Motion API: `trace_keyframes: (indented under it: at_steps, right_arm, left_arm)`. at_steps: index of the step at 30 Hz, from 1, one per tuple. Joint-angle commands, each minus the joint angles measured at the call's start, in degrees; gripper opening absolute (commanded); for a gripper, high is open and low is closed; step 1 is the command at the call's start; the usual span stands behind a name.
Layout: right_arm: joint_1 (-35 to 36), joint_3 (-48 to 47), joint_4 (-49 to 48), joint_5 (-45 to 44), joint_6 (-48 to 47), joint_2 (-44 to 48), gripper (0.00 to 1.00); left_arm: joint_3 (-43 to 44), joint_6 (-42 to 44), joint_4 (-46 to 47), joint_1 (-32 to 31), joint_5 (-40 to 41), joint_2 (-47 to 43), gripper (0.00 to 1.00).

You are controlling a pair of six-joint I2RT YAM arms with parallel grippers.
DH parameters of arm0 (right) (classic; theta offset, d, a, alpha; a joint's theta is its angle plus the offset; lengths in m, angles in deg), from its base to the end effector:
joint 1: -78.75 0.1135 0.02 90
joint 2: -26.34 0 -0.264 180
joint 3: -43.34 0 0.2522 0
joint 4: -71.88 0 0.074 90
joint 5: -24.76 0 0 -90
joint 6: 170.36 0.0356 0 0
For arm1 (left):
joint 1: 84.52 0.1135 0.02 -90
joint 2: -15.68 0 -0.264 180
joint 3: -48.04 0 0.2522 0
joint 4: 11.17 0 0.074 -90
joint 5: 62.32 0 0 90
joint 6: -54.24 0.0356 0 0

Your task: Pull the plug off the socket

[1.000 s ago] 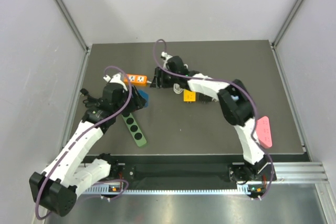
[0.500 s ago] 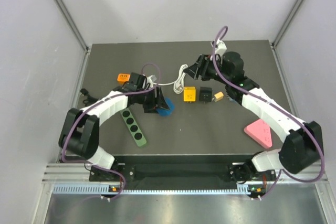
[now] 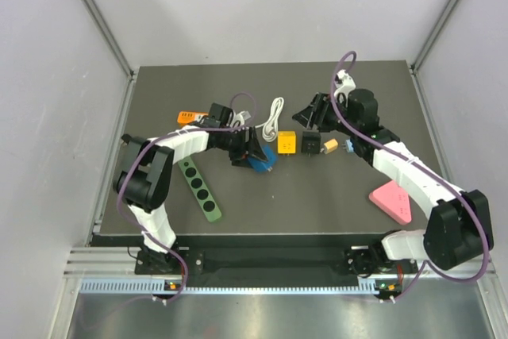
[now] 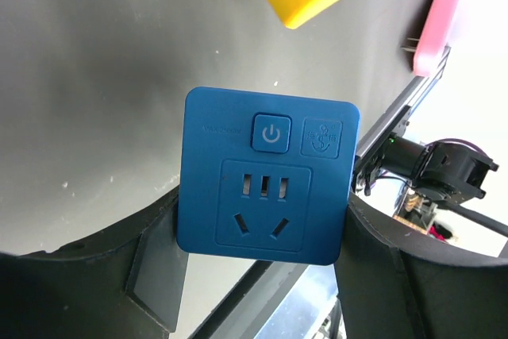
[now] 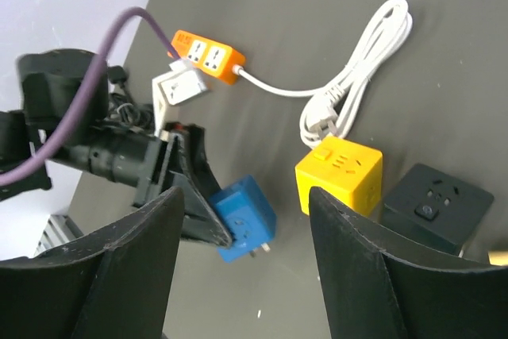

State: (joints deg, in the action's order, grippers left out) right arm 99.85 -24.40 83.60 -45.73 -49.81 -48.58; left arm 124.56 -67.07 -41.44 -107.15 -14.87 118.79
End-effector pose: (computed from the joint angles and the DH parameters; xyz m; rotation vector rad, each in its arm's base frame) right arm 0.2787 0.1203 0.3020 -0.0792 1.9908 0.9216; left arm 0.3232 -0.1608 0.1738 0.1065 2.6886 -1.2882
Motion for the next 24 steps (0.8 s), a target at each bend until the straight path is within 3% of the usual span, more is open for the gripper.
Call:
trace_keyframes:
  at_steps: [1, 5, 9, 17, 22, 24]
  right_arm:
    - [-0.3, -0.8, -5.3, 1.6, 0.7, -2.3, 0.64]
    - [0.2, -4.3, -6.4, 2.5, 0.9, -9.3, 0.64]
    - [1.5, -10.5, -4.6, 2.6, -0.3, -17.1, 0.64]
    - [3.1, -25.7, 0.9, 0.9, -1.7, -33.6, 0.64]
    - [3.9, -30.7, 4.9, -1.1, -3.2, -38.7, 0.64]
    - [4.2, -31.4, 5.2, -1.9, -3.5, -39.9, 0.64]
  left_arm:
    - [4.1, 1.3, 1.8, -0.5, -1.9, 2.0, 0.01]
    - [6.0, 2.0, 1.1, -0.7, -2.3, 4.3, 0.12]
    - [7.0, 2.9, -0.4, -0.7, 0.3, 5.3, 0.32]
    - [8.6, 5.1, -3.0, -0.5, 2.7, 6.8, 0.54]
    - [9.1, 5.9, -3.9, -0.1, 3.9, 7.0, 0.7]
    - [9.2, 6.2, -4.5, 0.0, 4.9, 7.0, 0.8]
